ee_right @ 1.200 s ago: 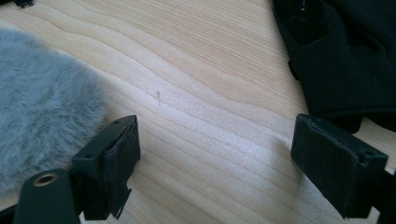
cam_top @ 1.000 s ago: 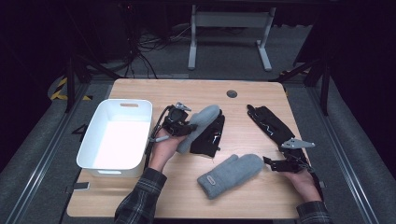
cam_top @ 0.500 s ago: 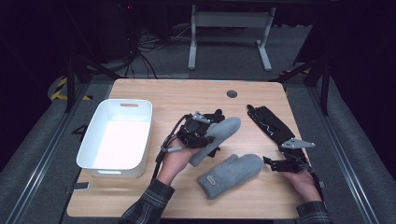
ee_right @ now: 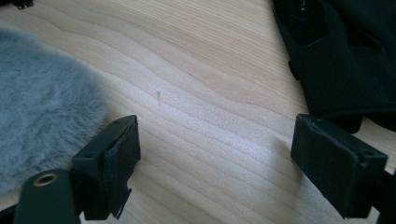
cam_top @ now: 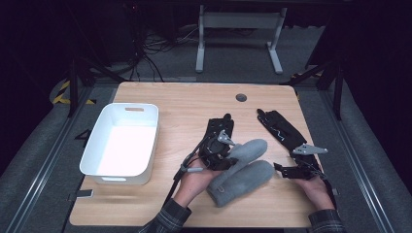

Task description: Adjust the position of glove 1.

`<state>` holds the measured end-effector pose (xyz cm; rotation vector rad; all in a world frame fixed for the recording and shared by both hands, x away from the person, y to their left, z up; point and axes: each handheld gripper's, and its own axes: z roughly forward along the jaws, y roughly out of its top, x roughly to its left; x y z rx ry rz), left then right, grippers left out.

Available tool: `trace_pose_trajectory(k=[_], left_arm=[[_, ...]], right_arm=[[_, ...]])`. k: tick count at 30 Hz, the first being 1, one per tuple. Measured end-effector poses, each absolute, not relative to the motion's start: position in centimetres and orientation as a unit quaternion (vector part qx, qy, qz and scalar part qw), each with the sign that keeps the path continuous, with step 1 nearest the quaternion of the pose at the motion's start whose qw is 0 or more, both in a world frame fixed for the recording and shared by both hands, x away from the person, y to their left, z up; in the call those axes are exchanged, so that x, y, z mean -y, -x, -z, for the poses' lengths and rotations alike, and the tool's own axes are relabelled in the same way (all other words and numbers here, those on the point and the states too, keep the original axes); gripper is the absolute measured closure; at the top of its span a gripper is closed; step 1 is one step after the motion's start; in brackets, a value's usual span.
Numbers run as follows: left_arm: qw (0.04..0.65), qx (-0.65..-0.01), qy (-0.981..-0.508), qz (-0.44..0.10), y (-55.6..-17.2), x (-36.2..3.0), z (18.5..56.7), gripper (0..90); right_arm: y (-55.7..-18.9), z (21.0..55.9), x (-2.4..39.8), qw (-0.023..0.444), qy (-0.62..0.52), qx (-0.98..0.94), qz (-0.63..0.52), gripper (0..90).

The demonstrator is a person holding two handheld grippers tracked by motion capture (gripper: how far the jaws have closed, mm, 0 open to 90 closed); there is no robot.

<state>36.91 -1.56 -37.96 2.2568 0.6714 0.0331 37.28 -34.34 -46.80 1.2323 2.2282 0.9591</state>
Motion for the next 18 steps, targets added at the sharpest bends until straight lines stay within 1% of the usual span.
trace_pose_trajectory(k=[12,16,18], left_arm=[[0.361,-0.251,-0.898,0.004,-36.1,3.5,40.3,76.6],[0.361,-0.247,-0.899,0.005,-36.0,3.7,40.5,72.1],[0.361,-0.244,-0.900,0.009,-36.0,3.7,40.5,66.2]], right_arm=[[-37.3,46.8,34.3,0.209,-0.443,-0.801,-0.345,16.3],[-37.3,46.8,34.3,0.209,-0.443,-0.801,-0.345,16.3],[-37.3,46.8,34.3,0.209,-0.443,-0.801,-0.345,16.3]])
